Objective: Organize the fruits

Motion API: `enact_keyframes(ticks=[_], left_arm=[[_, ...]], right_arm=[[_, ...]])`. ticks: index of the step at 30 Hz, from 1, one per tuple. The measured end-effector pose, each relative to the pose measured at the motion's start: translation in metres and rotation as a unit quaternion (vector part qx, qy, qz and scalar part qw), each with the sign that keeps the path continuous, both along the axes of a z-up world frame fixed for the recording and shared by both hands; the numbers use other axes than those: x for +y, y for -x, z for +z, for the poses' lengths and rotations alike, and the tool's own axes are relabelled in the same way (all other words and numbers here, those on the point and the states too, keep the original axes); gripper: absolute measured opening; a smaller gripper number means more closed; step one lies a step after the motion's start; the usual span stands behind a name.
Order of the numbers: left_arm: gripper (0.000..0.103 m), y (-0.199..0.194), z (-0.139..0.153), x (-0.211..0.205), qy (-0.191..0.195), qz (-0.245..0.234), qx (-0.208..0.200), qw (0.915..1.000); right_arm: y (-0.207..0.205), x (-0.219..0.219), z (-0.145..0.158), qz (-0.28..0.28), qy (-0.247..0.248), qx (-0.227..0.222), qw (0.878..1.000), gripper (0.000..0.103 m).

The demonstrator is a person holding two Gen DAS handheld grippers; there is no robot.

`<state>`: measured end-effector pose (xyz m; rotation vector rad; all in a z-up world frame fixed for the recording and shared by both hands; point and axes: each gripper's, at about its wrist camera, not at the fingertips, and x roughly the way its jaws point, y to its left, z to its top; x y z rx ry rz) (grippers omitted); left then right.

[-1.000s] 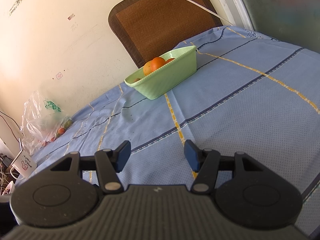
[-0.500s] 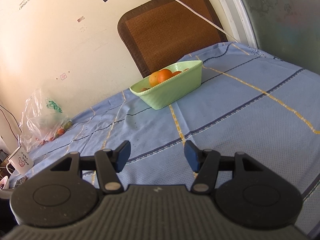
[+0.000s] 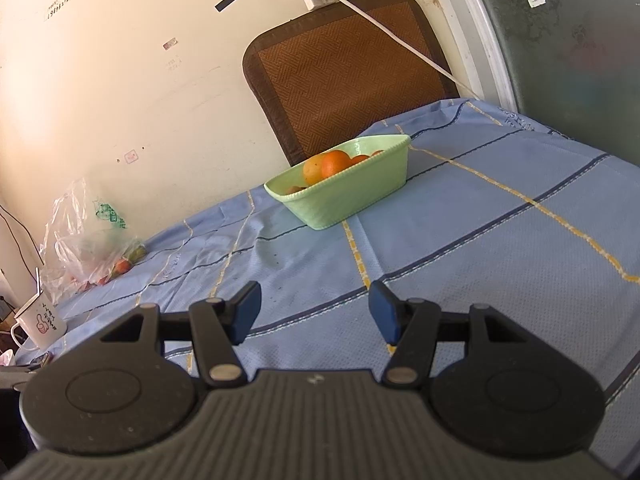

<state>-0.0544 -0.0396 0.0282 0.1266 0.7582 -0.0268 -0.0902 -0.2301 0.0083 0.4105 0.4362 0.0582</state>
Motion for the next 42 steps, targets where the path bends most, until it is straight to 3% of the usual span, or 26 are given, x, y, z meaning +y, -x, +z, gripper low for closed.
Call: enact_keyframes(ticks=[42], left_arm=[[0.103,0.0037,-0.0038,-0.0004,-0.03,0.021,-0.005,0.9993]], right_arm=[[0.0019,0.0,-0.002,-0.004,-0.007,0.004,1.0,0.062]])
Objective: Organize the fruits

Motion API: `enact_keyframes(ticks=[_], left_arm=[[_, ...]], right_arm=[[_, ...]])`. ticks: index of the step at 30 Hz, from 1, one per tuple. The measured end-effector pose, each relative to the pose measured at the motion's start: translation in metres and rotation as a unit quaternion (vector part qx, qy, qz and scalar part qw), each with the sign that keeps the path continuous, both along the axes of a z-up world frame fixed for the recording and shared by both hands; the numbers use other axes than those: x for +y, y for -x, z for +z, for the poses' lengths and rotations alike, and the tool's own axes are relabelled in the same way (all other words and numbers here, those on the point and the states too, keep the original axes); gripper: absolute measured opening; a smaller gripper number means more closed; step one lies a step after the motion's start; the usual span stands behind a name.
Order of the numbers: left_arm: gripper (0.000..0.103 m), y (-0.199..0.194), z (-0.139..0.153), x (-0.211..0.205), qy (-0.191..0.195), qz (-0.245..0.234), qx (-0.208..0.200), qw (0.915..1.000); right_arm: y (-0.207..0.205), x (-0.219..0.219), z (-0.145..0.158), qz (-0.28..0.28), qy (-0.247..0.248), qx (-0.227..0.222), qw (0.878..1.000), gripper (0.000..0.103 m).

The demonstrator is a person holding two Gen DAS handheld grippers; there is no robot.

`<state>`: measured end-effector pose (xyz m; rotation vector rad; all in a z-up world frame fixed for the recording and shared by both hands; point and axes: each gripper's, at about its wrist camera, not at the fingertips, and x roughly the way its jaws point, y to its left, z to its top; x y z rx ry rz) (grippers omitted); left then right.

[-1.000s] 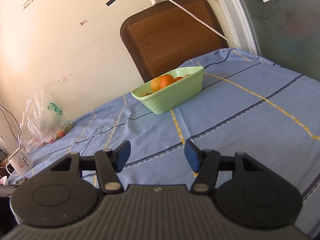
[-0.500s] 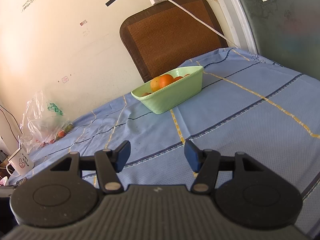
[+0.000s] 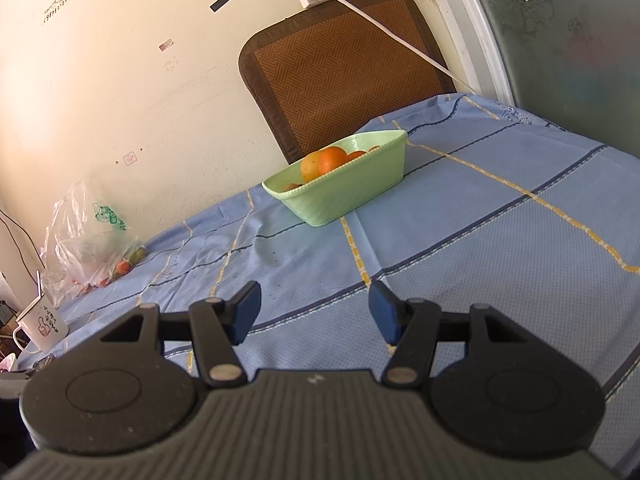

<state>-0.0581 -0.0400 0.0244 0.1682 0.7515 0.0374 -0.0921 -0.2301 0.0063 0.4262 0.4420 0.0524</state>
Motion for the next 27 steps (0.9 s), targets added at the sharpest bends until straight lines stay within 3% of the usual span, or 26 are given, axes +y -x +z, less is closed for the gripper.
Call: enact_keyframes(ticks=[27], left_arm=[[0.103,-0.0006,0.0,-0.0004,-0.002,0.003,0.003,1.0]], right_arm=[[-0.0003,-0.0006,-0.0016,-0.001,-0.005,0.003,1.0,0.062]])
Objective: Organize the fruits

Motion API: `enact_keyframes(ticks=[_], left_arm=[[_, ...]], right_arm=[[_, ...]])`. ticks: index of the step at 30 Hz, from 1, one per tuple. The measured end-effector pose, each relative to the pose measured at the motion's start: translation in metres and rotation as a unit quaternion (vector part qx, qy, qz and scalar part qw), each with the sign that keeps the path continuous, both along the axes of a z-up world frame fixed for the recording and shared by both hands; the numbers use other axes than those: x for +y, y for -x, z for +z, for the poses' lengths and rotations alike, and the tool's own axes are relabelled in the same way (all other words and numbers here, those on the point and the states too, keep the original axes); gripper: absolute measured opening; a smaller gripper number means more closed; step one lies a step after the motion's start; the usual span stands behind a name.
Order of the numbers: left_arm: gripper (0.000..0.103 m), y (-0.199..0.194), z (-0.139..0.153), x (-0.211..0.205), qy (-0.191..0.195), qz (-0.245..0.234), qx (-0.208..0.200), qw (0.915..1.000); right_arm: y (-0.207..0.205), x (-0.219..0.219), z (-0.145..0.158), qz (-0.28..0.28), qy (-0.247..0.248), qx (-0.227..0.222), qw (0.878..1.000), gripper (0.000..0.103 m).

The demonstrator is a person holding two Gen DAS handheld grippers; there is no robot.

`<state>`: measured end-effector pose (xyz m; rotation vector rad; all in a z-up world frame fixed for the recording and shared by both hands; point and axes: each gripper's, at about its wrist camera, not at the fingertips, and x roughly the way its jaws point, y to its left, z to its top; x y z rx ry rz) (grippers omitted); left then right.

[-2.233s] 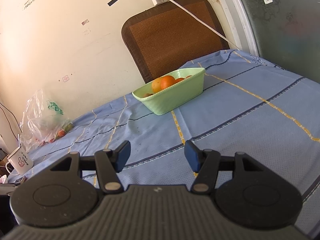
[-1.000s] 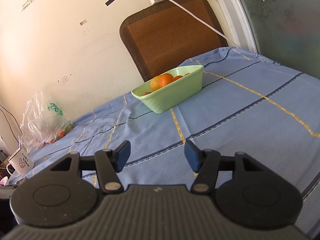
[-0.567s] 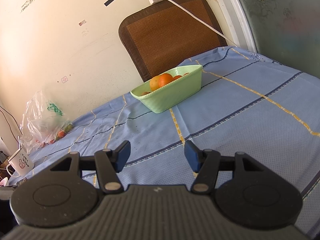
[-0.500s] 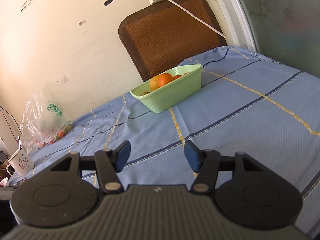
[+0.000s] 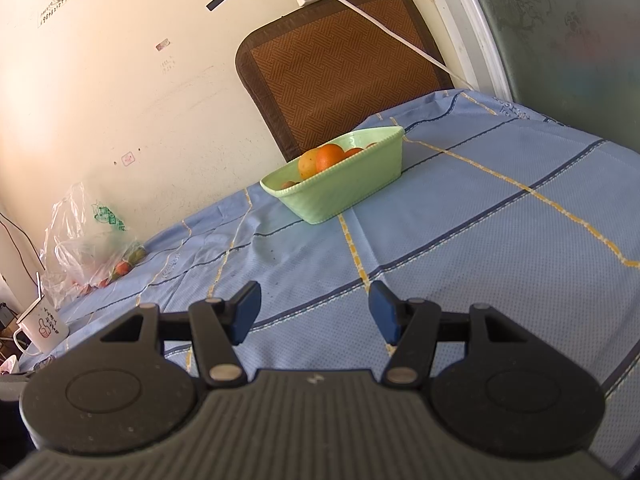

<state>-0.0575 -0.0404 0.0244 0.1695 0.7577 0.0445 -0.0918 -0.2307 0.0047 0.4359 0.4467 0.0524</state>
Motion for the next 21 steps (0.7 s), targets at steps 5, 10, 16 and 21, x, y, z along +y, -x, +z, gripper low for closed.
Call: enact_keyframes(ticks=[5,10,16,21], left_arm=[[0.103,0.001,-0.0007,-0.0008,-0.001,-0.003,-0.001,1.0],[0.103,0.0012,-0.0003,-0.0009,-0.003,-0.005,-0.002,1.0],[0.103,0.0007,0.0012,-0.0021,-0.002,-0.009,-0.002,1.0],[0.103,-0.0011,0.0014,-0.0005,0.0,-0.011,0.001,0.9999]], right_arm=[[0.0001,0.0003,0.0001,0.0,0.0,0.0,1.0,0.062],[0.0,0.0005,0.0001,0.0,0.0,0.0,1.0,0.062],[0.0,0.0008,0.0002,0.0,0.0,0.001,1.0,0.062],[-0.0001,0.0009,0.0001,-0.001,-0.001,0.001,1.0,0.062]])
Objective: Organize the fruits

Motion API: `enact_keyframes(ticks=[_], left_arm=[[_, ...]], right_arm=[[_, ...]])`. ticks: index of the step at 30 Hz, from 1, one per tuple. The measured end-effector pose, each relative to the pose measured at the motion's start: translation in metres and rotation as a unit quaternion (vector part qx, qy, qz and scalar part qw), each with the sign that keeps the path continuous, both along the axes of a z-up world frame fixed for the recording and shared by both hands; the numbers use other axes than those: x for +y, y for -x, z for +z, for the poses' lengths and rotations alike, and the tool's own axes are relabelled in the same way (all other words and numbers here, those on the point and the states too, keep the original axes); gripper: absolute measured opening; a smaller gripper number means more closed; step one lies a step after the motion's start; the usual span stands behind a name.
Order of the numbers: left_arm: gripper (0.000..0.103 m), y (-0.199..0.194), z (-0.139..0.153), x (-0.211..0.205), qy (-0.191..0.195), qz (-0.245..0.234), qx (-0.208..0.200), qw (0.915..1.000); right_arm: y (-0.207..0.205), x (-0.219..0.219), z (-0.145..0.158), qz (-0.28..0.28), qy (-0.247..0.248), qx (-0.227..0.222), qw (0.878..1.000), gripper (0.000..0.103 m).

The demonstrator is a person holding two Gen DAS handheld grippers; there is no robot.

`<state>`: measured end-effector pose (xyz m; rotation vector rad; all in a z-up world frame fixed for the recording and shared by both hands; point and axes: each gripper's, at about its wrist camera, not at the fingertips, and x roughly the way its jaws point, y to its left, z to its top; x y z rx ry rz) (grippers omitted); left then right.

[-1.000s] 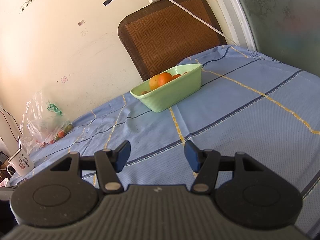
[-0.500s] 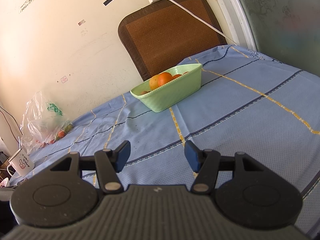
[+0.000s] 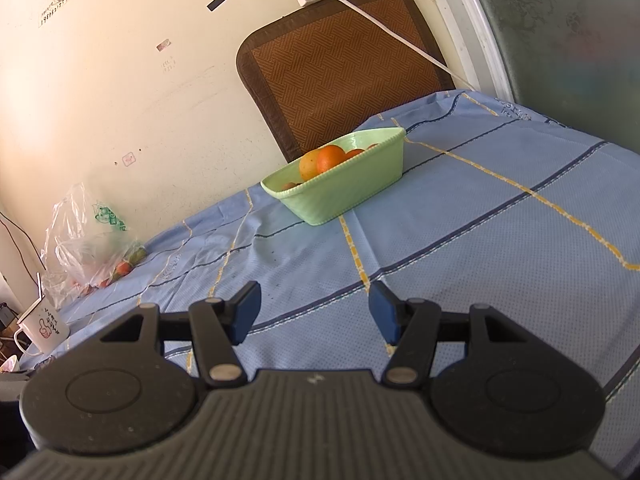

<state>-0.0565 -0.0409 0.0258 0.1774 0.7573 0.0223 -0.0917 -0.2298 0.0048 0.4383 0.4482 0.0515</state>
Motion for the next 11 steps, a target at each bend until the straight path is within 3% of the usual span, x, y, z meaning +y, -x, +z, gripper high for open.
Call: enact_keyframes(ticks=[11], left_arm=[[0.103,-0.0003,0.0065,0.0018,0.009,-0.006,-0.02,0.9997]], right_arm=[[-0.0009,0.0008,0.0003,0.005,0.007,-0.004,1.0,0.062]])
